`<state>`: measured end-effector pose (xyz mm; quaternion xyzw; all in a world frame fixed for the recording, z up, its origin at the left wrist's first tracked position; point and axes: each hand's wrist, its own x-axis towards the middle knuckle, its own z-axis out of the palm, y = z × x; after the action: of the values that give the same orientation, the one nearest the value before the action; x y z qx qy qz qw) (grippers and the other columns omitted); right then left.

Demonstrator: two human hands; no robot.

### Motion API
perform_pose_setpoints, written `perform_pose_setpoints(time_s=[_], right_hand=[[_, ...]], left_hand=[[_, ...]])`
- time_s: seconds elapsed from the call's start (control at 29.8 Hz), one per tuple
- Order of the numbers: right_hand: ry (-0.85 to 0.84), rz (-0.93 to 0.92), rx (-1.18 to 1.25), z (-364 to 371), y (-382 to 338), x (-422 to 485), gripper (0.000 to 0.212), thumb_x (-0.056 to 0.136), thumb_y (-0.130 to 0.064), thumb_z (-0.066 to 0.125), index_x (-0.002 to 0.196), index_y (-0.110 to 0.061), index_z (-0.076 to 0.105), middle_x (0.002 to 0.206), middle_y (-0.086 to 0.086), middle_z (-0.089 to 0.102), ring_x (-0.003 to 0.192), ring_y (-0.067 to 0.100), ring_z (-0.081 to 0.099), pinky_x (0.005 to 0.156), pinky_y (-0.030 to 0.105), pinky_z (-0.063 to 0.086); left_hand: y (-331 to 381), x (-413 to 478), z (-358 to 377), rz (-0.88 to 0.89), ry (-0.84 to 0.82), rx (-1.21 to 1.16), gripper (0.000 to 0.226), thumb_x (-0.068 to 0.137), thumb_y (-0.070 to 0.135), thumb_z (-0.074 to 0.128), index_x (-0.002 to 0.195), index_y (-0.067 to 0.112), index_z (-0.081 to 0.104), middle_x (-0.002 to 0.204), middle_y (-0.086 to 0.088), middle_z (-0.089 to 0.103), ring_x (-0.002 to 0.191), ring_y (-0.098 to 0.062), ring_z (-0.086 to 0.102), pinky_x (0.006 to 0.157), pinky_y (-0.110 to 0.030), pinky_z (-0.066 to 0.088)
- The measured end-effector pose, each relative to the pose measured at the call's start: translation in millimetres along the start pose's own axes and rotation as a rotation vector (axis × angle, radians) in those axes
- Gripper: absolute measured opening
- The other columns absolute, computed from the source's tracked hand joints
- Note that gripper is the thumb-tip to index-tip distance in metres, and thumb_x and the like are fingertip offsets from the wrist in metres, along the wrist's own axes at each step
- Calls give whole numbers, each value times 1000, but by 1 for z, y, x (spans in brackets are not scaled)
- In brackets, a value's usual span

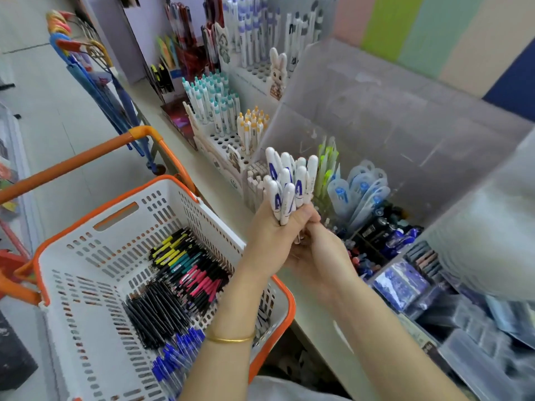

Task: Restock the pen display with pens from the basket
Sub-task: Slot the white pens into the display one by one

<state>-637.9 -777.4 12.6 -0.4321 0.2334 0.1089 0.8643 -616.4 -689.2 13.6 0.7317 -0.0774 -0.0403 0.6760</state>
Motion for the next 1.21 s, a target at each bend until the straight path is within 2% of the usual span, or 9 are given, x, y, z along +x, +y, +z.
perform_pose_setpoints(time_s=[0.1, 0.17, 0.3, 0.4, 0.57, 0.71, 0.81, 0.97, 1.21], right_hand=[[104, -324, -760, -21, -19, -17, 27, 101, -31, 43, 97, -20, 68, 84, -2, 69, 80, 12, 67, 79, 35, 57], [205, -580, -1158, -30, -34, -30, 22, 99, -23, 44, 89, -31, 61, 79, -9, 65, 74, 3, 62, 70, 25, 54], [260, -777, -973, -32, -72, -41, 18, 95, -14, 49, 97, -25, 63, 85, -9, 67, 76, 12, 65, 72, 37, 56], [212, -779, -828, -31, -97, -39, 13, 93, -14, 56, 96, -19, 68, 86, -10, 68, 76, 9, 65, 72, 34, 55], [240, -766, -755, -44, -121, -38, 4, 88, -15, 65, 90, -12, 67, 82, 1, 68, 66, 6, 60, 57, 22, 50], [312, -759, -658, -57, -135, -39, 4, 91, -15, 61, 90, -12, 62, 78, 8, 65, 60, 12, 61, 53, 28, 53], [439, -915, -591, -63, -152, -45, 9, 93, -11, 58, 94, -20, 55, 79, 5, 61, 63, 14, 61, 53, 27, 53], [641, -1212, -872, -73, -168, -50, 37, 92, -9, 59, 125, -19, 45, 75, 0, 52, 69, 20, 55, 67, 38, 51], [750, -1071, -1470, -65, -157, -41, 22, 92, -13, 59, 111, -8, 49, 78, 8, 61, 69, 33, 55, 60, 42, 47]], left_hand=[[15, 6, 7, 26, -31, -32, 24, 95, 10, 58, 74, 14, 69, 79, 27, 68, 83, 8, 62, 75, -10, 45], [22, 11, 10, 6, -67, -124, 23, 96, 13, 57, 75, 13, 67, 74, 13, 70, 75, -2, 66, 71, -20, 51], [37, 17, 21, -47, -166, -267, 11, 95, 15, 56, 95, 7, 65, 70, -1, 69, 66, -15, 67, 59, -28, 55], [43, 22, 34, -86, -291, -279, 29, 87, 26, 62, 111, 10, 64, 82, -6, 72, 75, -20, 69, 64, -30, 56], [52, 33, 54, -119, -387, -217, 27, 76, 37, 66, 98, 21, 68, 81, -4, 72, 75, -22, 67, 69, -39, 56], [55, 42, 66, -145, -386, -173, 18, 90, 30, 66, 103, 18, 68, 91, -13, 74, 83, -35, 70, 77, -52, 58], [56, 47, 71, -165, -323, -198, 7, 99, 15, 54, 102, 11, 59, 79, -9, 74, 73, -27, 72, 66, -40, 61], [53, 49, 73, -119, -236, -184, 6, 99, 14, 53, 98, 16, 59, 68, 0, 70, 56, -12, 61, 53, -28, 52], [48, 45, 84, -144, -239, -243, 9, 98, 12, 53, 103, 16, 61, 71, 1, 65, 57, -11, 59, 56, -26, 52]])
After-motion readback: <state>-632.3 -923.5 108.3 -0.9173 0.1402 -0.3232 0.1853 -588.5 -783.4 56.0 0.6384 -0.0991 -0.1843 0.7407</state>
